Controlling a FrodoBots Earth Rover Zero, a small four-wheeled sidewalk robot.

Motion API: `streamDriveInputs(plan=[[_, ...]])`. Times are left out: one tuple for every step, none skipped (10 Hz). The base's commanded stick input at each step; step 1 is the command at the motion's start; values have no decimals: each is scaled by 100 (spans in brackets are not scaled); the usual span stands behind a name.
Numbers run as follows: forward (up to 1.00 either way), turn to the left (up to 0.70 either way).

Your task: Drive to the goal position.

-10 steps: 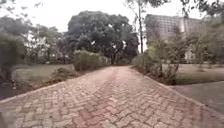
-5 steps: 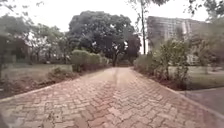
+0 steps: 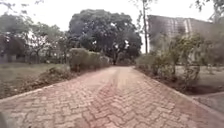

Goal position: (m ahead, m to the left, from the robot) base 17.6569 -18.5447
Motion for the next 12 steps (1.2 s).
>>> streamDriveInputs(plan=[[70, 0], [70, 0], [70, 0], [70, 0], [70, 0], [70, 0], [70, 0], [70, 0], [70, 0], [70, 0], [70, 0], [70, 0]])
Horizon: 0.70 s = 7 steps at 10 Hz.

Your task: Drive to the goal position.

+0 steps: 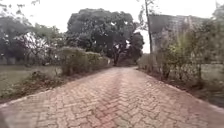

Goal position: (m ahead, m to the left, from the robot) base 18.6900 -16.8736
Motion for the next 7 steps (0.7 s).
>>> streamDriveInputs(plan=[[70, 0], [70, 0], [70, -10], [70, -31], [70, -15], [70, 0], [70, 0]])
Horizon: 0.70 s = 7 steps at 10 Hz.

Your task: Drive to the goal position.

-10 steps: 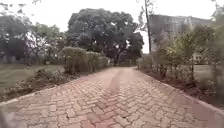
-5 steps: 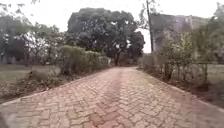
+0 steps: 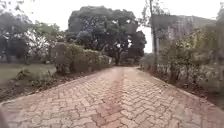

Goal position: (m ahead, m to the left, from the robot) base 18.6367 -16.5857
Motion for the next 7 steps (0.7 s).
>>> streamDriveInputs(plan=[[70, 0], [70, 0], [70, 0], [70, 0], [70, 0], [70, 0], [70, 0]])
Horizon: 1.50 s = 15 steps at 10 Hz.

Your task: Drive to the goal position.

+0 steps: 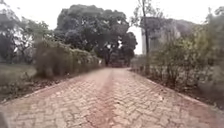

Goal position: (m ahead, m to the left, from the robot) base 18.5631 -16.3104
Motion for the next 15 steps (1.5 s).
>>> streamDriveInputs(plan=[[70, 0], [70, 0], [70, 0], [70, 0], [70, 0], [70, 0], [70, 0], [70, 0], [70, 0], [70, 0], [70, 0], [70, 0], [70, 0], [70, 0], [70, 0]])
